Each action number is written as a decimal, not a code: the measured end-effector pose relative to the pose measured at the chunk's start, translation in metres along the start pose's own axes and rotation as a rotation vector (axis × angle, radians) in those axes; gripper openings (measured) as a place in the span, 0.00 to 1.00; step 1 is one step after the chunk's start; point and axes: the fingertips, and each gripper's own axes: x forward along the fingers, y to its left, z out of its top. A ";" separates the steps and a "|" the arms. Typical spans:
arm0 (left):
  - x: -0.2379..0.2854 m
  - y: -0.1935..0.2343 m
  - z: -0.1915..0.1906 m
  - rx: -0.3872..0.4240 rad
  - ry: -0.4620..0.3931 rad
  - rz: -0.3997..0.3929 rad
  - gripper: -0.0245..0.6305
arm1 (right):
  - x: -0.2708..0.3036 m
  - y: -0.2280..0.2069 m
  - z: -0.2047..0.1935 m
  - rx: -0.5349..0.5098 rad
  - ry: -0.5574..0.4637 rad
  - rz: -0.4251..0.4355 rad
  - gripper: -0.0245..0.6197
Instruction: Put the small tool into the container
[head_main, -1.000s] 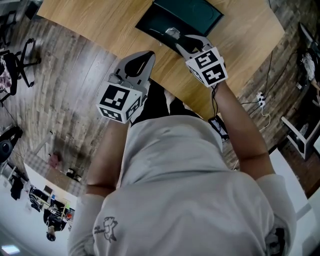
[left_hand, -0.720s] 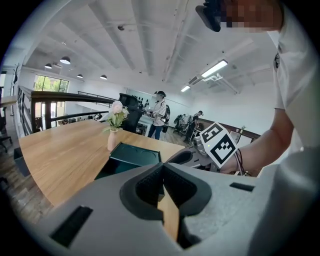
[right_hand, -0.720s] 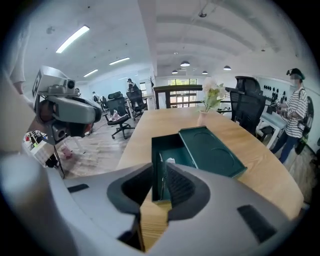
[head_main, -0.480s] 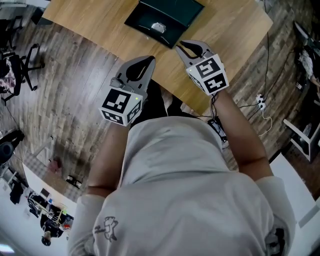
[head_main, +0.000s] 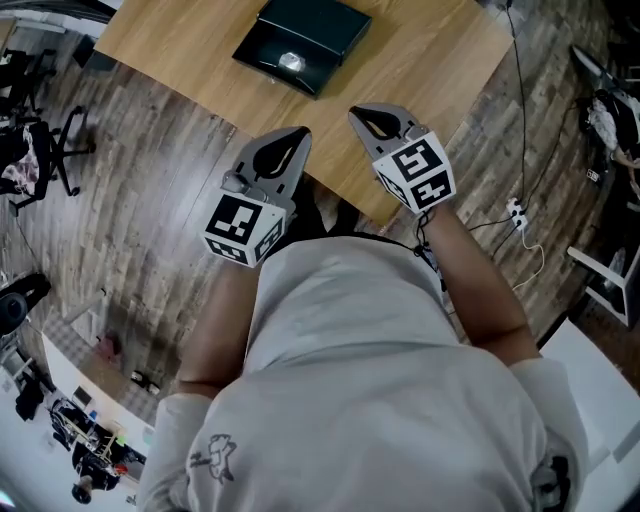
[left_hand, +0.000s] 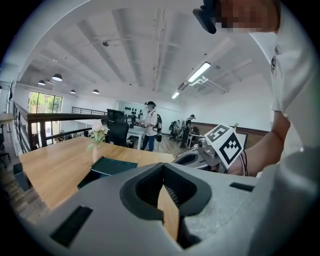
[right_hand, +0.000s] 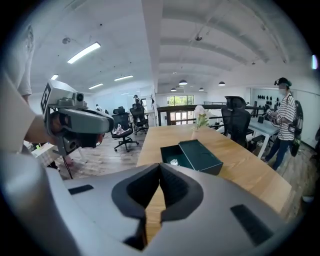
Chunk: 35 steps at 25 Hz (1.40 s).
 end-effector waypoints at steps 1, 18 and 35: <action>-0.002 -0.006 0.004 0.003 -0.014 0.003 0.05 | -0.008 0.001 0.001 -0.002 -0.013 0.002 0.05; -0.068 -0.064 0.032 0.078 -0.092 0.117 0.05 | -0.100 0.080 0.044 -0.120 -0.192 0.171 0.05; -0.209 -0.067 0.006 0.110 -0.105 0.061 0.05 | -0.118 0.214 0.078 -0.128 -0.302 0.092 0.05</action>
